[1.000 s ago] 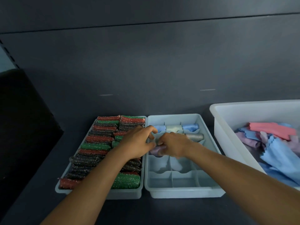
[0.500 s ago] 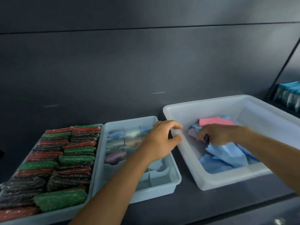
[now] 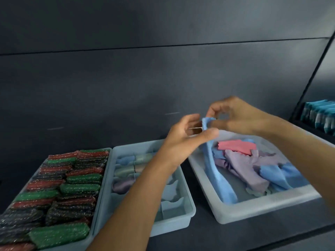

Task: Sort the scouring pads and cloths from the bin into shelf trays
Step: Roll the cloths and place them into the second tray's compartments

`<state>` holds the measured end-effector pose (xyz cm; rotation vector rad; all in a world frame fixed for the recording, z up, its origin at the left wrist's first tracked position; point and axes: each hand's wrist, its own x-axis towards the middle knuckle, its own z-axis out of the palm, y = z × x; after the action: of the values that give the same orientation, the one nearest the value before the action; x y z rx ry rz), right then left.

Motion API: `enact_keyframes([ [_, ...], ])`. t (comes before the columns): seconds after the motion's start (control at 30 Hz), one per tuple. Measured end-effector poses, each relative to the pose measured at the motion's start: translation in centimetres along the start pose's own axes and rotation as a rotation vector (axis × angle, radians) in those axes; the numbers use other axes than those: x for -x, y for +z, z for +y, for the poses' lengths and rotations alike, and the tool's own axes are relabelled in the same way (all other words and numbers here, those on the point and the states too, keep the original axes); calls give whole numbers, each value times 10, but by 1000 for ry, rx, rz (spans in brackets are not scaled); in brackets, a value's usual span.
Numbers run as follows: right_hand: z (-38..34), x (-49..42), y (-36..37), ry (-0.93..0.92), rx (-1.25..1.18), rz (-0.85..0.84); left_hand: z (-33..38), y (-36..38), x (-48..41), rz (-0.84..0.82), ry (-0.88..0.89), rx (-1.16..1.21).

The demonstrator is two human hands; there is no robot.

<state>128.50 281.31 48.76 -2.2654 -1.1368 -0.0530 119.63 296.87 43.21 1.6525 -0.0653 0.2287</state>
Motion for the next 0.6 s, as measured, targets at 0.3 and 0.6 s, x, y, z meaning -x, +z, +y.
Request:
enact_keyframes([
  [0.3,-62,-28,-21,-96,-259,222,66,-48,-10,169,271,-184],
  [0.6,-94,-31,-15,-142,-259,120,90,-75,9,287,310,-159],
])
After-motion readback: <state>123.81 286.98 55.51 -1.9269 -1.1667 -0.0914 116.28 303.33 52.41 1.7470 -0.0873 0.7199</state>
